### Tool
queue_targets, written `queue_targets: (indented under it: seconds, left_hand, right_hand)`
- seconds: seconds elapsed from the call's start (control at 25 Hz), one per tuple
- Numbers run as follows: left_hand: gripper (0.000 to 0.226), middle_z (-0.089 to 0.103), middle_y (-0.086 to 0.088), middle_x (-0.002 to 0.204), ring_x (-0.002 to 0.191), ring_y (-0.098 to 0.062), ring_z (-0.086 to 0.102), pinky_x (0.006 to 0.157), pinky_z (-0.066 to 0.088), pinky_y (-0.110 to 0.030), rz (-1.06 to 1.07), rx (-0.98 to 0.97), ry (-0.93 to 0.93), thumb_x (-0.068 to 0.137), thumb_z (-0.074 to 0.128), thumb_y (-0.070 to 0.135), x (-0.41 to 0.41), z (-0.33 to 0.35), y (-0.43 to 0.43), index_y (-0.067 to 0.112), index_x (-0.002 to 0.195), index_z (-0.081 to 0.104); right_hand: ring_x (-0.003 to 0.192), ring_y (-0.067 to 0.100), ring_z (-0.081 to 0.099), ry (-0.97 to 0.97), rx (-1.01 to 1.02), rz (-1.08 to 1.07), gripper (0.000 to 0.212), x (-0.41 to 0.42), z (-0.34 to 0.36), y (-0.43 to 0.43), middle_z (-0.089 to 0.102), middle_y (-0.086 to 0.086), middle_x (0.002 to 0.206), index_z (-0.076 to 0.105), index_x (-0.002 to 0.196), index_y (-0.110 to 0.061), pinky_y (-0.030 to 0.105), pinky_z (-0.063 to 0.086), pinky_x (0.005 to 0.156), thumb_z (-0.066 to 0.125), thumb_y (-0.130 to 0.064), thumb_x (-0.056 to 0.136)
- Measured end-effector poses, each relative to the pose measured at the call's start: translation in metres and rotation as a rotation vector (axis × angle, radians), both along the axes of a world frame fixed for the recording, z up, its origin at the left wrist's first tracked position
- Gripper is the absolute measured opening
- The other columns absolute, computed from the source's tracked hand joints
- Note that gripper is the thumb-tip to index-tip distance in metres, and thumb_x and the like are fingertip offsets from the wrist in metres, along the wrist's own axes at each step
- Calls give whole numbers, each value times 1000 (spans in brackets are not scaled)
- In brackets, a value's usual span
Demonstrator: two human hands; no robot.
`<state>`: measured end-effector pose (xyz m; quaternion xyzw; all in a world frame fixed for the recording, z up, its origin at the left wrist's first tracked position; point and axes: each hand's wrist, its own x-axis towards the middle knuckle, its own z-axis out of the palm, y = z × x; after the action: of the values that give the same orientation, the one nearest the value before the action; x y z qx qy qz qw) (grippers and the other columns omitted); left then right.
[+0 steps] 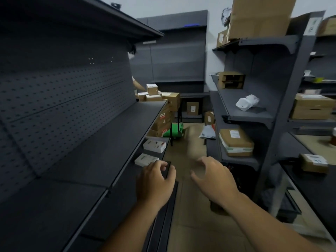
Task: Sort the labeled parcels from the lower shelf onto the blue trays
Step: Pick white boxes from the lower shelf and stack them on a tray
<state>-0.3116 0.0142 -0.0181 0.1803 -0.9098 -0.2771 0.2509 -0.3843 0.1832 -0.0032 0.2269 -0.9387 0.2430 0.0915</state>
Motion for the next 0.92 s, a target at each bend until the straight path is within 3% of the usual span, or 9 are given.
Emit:
queue_targets:
  seconds: [0.28, 0.48, 0.68, 0.8, 0.92]
  left_hand:
    - [35, 65, 14, 112, 101, -7, 50, 84, 37, -29, 188, -62, -77, 94, 50, 55, -195, -44, -55, 32, 116, 64]
    - [33, 65, 14, 116, 109, -12, 54, 86, 36, -28, 360, 76, -165, 93, 52, 53, -297, -61, -82, 32, 115, 64]
    - [33, 60, 9, 116, 103, -13, 56, 75, 51, -32, 521, 221, -192, 91, 51, 57, -363, -95, -143, 36, 114, 61]
    - [33, 64, 7, 117, 95, -13, 59, 65, 47, -27, 593, 309, -238, 94, 53, 56, -388, -123, -180, 34, 117, 61]
    - [36, 69, 5, 121, 102, -19, 63, 74, 47, -28, 711, 320, -285, 94, 55, 56, -408, -146, -205, 33, 121, 62]
  right_hand:
    - [110, 20, 67, -39, 41, 161, 50, -233, -44, -68, 69, -2, 123, 64, 127, -22, 37, 55, 88, 63, -54, 89]
    - [97, 24, 69, -136, 57, 318, 36, -363, -62, -122, 70, 0, 108, 68, 108, -21, 39, 55, 80, 67, -49, 85]
    - [95, 16, 68, -209, 123, 453, 41, -454, -91, -194, 72, -3, 117, 64, 122, -25, 27, 50, 69, 64, -49, 89]
    - [79, -2, 60, -343, 130, 536, 44, -493, -117, -237, 67, -5, 120, 59, 133, -25, 7, 39, 57, 65, -45, 94]
    - [107, 11, 65, -337, 218, 577, 49, -525, -139, -277, 66, -2, 129, 56, 140, -22, 18, 47, 81, 61, -46, 98]
